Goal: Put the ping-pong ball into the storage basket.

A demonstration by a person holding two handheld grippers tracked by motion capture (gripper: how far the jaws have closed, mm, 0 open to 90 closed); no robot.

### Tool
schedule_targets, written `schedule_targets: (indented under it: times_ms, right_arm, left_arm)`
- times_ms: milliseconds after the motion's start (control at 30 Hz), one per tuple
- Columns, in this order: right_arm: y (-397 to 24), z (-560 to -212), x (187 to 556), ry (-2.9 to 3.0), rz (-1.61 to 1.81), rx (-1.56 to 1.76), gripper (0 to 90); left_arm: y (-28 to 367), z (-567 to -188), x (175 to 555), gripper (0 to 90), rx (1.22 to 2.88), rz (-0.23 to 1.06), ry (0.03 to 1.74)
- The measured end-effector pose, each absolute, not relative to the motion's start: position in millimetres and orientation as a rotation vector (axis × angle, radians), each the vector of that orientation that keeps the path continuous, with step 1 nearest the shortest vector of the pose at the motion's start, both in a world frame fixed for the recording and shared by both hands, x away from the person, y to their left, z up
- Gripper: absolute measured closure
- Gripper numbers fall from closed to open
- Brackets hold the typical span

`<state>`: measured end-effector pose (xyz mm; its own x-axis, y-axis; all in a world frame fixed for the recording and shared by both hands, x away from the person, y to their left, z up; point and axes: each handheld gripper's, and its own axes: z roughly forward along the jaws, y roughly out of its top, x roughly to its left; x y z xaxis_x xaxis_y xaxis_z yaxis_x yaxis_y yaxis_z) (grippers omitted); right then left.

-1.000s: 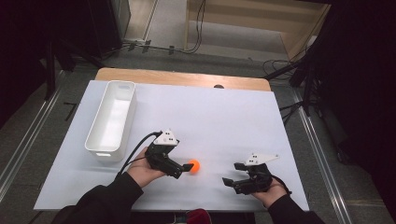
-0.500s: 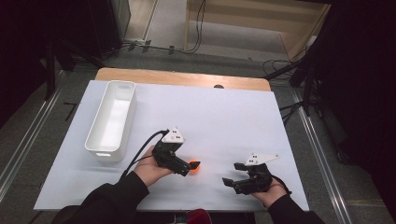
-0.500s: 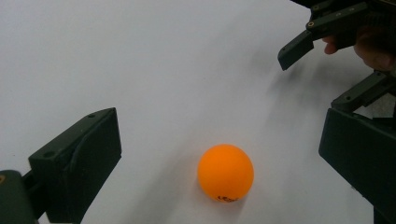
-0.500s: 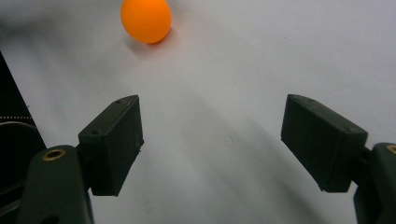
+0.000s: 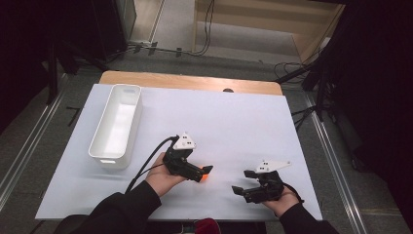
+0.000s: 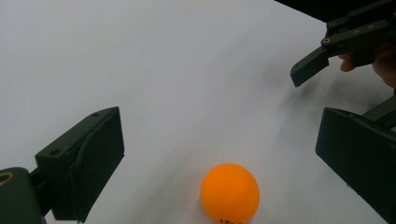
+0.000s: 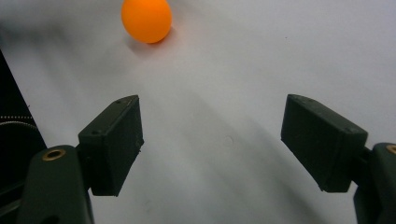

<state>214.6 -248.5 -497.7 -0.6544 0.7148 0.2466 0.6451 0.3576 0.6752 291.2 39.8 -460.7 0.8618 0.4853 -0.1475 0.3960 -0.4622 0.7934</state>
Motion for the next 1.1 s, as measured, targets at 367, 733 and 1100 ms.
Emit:
schedule_targets:
  times_ms: [367,733,1100]
  right_arm:
    - [-248.6,-497.7,214.3,2.521,1.185,1.26,19.5]
    - [-248.1,-497.7,214.2,2.52,1.179,1.26,19.6]
    - [-248.3,-497.8,214.2,2.523,1.182,1.257,19.5]
  left_arm:
    - [39.7,-467.1,288.6,1.6,2.092,0.138,0.639]
    - [39.0,-472.6,286.4,1.7,2.098,0.132,0.629]
    - [38.0,-480.3,285.9,1.7,2.123,0.13,0.627]
